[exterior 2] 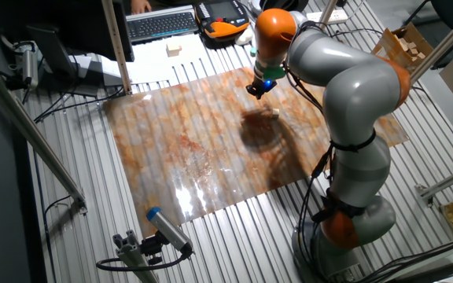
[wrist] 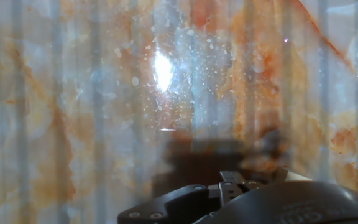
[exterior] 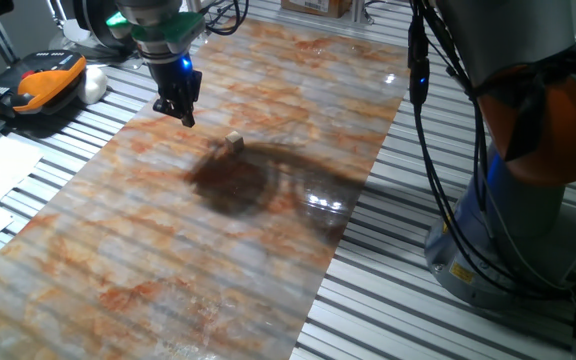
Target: Pick up one small block
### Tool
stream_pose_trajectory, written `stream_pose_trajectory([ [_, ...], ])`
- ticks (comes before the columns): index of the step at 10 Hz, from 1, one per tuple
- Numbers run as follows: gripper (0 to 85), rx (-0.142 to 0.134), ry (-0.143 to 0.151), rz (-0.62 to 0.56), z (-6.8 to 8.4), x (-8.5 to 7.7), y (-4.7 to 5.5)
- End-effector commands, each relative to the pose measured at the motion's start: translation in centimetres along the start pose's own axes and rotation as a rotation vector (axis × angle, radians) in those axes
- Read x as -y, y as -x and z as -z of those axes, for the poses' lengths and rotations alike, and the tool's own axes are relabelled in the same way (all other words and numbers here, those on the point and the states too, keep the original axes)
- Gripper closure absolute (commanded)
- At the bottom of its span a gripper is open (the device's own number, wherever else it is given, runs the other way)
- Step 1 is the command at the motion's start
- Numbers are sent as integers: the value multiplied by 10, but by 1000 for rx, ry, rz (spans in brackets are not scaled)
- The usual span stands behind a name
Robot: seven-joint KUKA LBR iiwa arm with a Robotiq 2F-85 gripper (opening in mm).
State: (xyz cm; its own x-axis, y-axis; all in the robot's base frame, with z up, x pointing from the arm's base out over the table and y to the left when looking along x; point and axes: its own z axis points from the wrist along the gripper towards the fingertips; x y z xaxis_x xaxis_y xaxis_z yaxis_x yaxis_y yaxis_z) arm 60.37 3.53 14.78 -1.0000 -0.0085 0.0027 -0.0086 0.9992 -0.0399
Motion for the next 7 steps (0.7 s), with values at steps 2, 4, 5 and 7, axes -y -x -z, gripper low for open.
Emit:
stream_pose_trajectory([
  [2, 850, 1, -6, 1, 0, 0, 0],
  [4, 850, 1, -9, 0, 0, 0, 0],
  [5, 850, 1, -11, -2, 0, 0, 0],
  [7, 850, 3, -12, -2, 0, 0, 0],
])
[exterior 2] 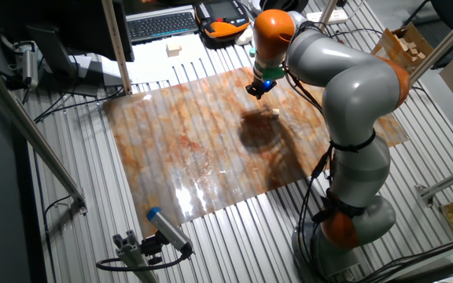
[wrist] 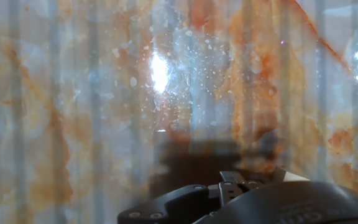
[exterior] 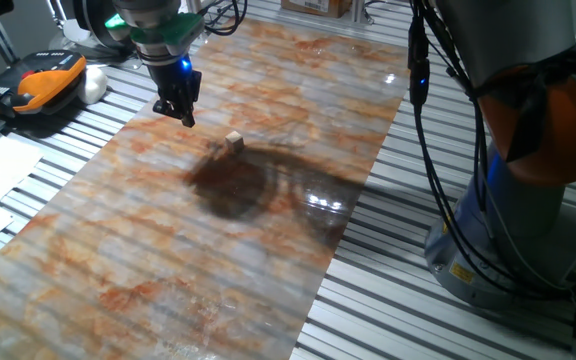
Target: Pick up one small block
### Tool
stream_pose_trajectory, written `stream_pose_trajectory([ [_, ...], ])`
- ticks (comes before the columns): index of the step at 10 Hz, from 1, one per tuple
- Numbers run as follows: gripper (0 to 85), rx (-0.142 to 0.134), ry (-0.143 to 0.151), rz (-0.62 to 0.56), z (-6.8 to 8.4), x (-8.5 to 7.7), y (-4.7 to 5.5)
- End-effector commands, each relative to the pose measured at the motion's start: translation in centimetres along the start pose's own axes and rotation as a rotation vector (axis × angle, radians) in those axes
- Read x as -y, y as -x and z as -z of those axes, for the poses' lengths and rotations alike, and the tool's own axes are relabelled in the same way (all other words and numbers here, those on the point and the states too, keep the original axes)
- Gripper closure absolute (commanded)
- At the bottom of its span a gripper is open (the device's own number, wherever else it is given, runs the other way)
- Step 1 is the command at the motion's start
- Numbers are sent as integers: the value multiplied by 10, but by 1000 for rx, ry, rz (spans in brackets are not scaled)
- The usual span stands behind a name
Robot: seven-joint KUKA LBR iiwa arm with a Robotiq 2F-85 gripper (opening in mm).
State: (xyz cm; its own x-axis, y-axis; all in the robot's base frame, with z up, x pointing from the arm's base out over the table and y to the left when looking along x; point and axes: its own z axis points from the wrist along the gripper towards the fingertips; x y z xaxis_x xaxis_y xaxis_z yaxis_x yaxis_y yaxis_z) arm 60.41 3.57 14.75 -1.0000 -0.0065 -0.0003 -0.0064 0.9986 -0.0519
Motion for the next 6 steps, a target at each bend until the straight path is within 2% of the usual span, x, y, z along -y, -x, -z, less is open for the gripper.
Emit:
stream_pose_trajectory([
  [1, 850, 0, 0, 0, 0, 0, 0],
  [6, 850, 4, -5, 3, 0, 0, 1],
])
